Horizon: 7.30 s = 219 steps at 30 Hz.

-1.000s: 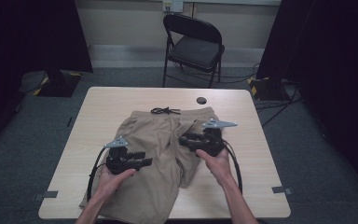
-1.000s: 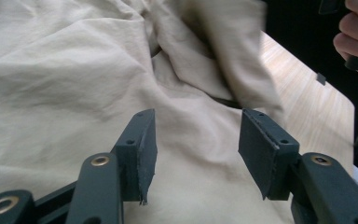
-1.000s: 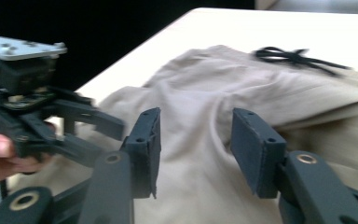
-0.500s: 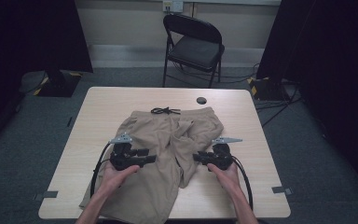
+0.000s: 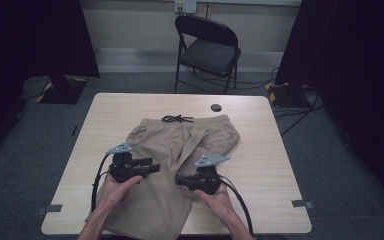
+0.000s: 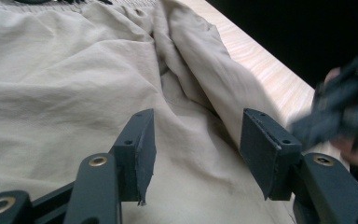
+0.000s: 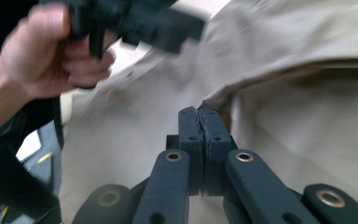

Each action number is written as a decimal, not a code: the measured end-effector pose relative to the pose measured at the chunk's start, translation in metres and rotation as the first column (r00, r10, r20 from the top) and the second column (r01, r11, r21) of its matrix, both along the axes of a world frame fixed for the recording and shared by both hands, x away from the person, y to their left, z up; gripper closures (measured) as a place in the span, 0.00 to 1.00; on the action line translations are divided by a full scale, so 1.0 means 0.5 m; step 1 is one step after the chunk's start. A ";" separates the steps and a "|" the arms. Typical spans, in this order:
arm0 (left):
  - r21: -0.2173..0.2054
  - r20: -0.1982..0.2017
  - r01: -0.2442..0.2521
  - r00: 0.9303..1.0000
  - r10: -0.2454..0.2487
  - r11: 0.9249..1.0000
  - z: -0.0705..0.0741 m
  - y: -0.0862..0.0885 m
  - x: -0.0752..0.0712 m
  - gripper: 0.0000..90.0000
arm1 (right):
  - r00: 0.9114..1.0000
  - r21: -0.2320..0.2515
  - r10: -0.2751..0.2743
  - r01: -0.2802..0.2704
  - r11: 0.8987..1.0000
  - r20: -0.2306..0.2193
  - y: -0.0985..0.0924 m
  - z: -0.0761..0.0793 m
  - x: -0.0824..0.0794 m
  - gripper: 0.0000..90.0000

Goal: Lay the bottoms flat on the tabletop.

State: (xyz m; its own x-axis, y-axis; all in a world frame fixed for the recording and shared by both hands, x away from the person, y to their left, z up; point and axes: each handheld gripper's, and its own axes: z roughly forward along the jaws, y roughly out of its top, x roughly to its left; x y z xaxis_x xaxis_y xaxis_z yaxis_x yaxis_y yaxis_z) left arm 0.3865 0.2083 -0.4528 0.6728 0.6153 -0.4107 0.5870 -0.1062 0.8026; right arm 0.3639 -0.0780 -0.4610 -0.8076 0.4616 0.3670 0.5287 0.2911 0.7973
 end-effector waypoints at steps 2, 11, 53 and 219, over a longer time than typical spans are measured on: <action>-0.008 -0.004 -0.002 1.000 0.002 1.000 -0.002 0.000 -0.001 0.49 | 0.999 -0.017 0.019 -0.019 1.000 -0.025 0.025 -0.024 -0.006 0.99; -0.004 -0.040 0.042 0.998 -0.042 0.999 -0.022 -0.040 -0.003 0.44 | 1.000 -0.087 -0.018 0.016 0.996 -0.025 -0.001 -0.051 -0.014 0.71; 0.064 -0.085 0.101 0.992 -0.095 0.993 -0.098 -0.113 0.009 0.95 | 0.940 -0.080 -0.338 0.333 0.939 -0.045 -0.081 -0.001 0.303 0.48; 0.138 -0.089 0.476 0.879 -0.468 0.868 -0.095 -0.359 -0.163 0.65 | 0.906 -0.246 -0.423 0.416 0.875 0.027 -0.401 -0.052 -0.158 0.77</action>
State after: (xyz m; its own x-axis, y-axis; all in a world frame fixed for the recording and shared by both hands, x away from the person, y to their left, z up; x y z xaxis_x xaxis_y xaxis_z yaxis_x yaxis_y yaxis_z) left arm 0.3051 0.0289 -0.5002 0.8792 0.2868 -0.3804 0.4760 -0.4983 0.7246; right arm 0.2850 -0.2784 -0.4872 -0.5097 0.8316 0.2206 0.6644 0.2176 0.7150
